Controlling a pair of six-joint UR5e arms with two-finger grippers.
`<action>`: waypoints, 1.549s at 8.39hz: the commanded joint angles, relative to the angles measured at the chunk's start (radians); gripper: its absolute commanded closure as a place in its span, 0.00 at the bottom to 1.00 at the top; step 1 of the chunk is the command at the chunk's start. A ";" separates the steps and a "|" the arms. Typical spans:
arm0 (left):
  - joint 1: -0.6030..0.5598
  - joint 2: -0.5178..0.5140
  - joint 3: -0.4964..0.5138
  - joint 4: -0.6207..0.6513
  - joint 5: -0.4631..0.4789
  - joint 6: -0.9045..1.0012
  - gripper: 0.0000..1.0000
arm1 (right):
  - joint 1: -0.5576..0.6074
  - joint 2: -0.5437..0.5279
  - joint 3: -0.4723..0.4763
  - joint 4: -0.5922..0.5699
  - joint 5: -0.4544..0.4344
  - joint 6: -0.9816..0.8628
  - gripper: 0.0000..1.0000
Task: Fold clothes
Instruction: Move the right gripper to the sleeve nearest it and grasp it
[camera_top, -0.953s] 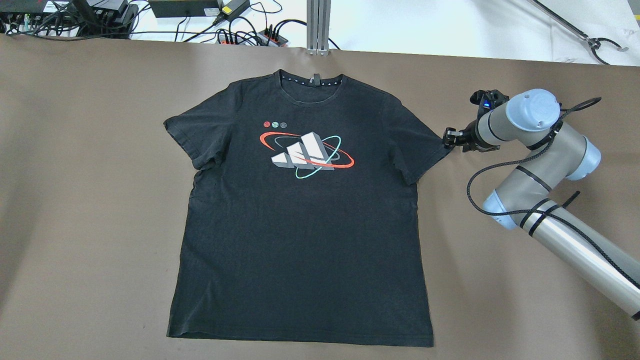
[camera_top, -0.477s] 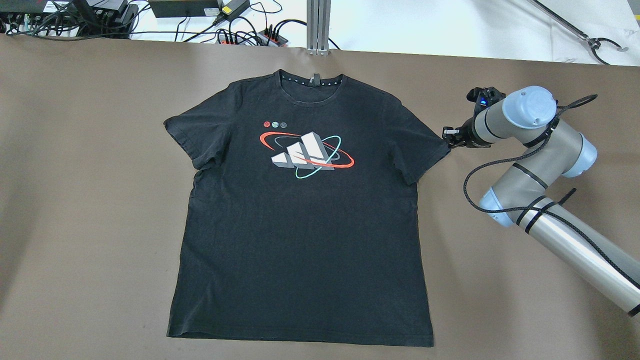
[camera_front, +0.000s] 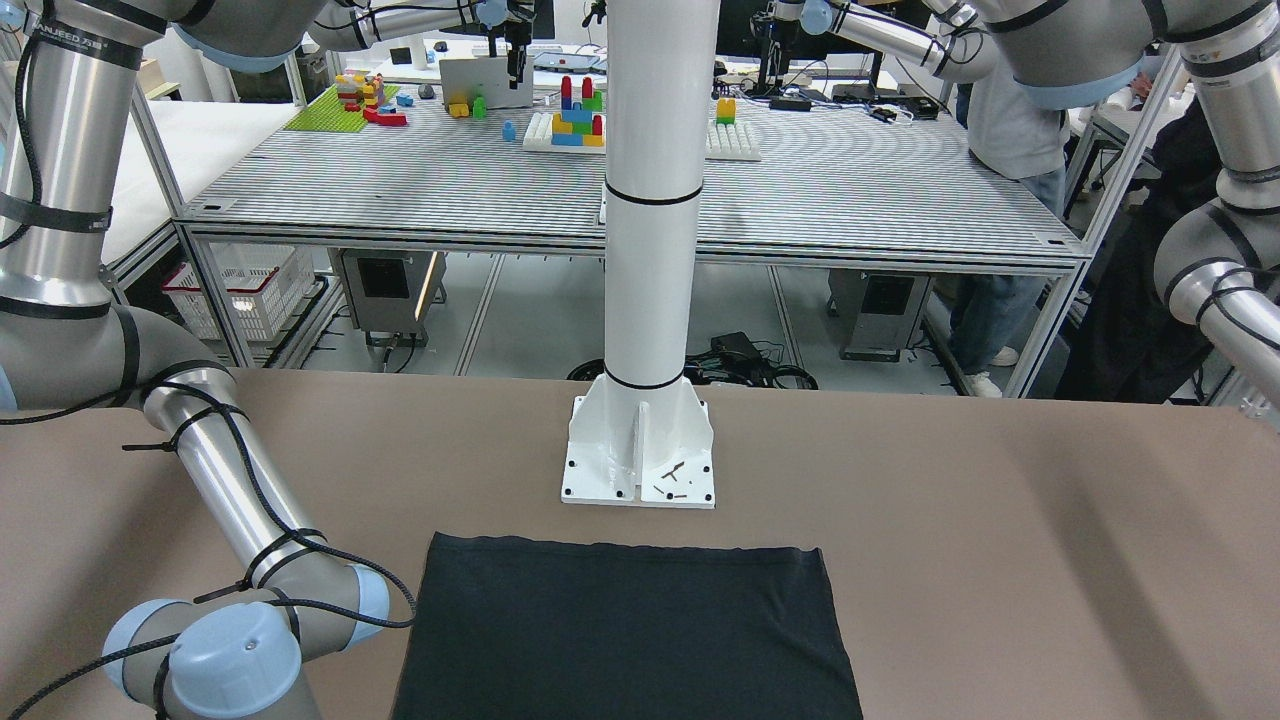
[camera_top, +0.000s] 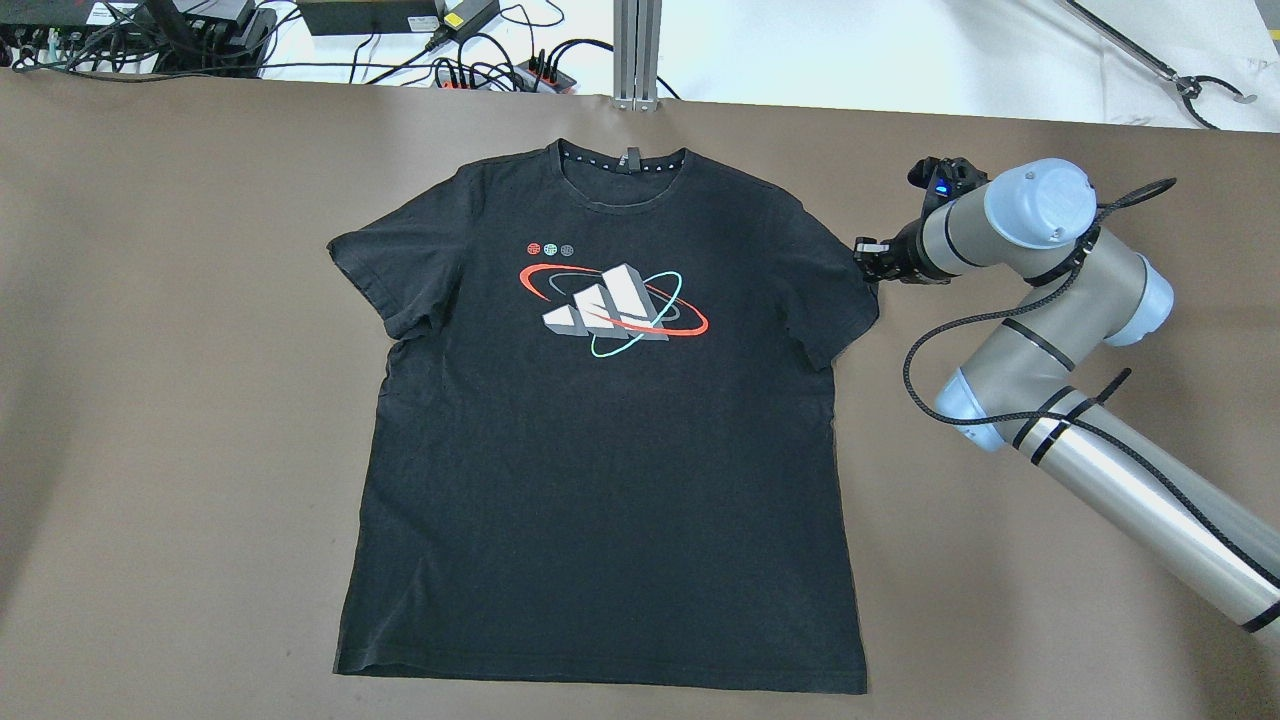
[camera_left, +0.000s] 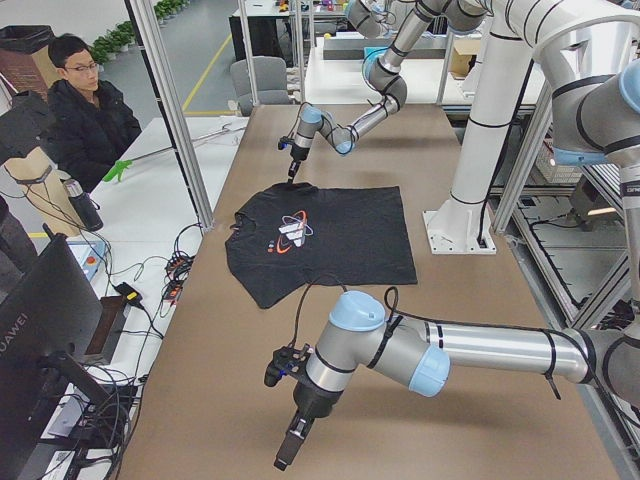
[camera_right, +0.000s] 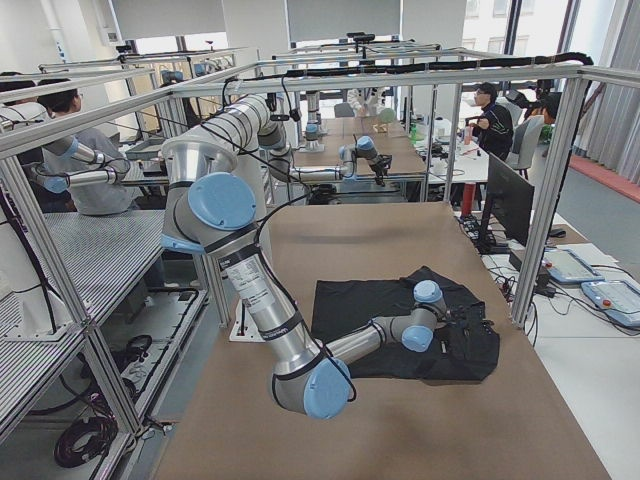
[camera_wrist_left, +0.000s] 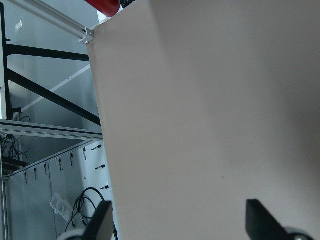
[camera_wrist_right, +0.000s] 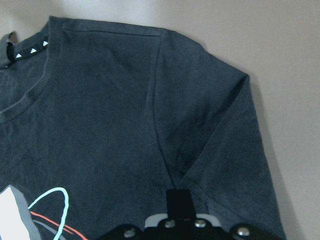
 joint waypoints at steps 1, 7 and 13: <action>0.000 0.000 -0.002 0.000 0.000 0.000 0.06 | -0.035 0.064 -0.013 -0.046 -0.018 0.007 1.00; 0.000 0.000 -0.001 0.000 0.000 0.000 0.06 | -0.111 0.086 -0.034 -0.046 -0.151 0.032 1.00; 0.056 -0.033 0.015 -0.006 -0.138 -0.070 0.07 | -0.112 0.098 -0.025 -0.067 -0.153 0.069 0.06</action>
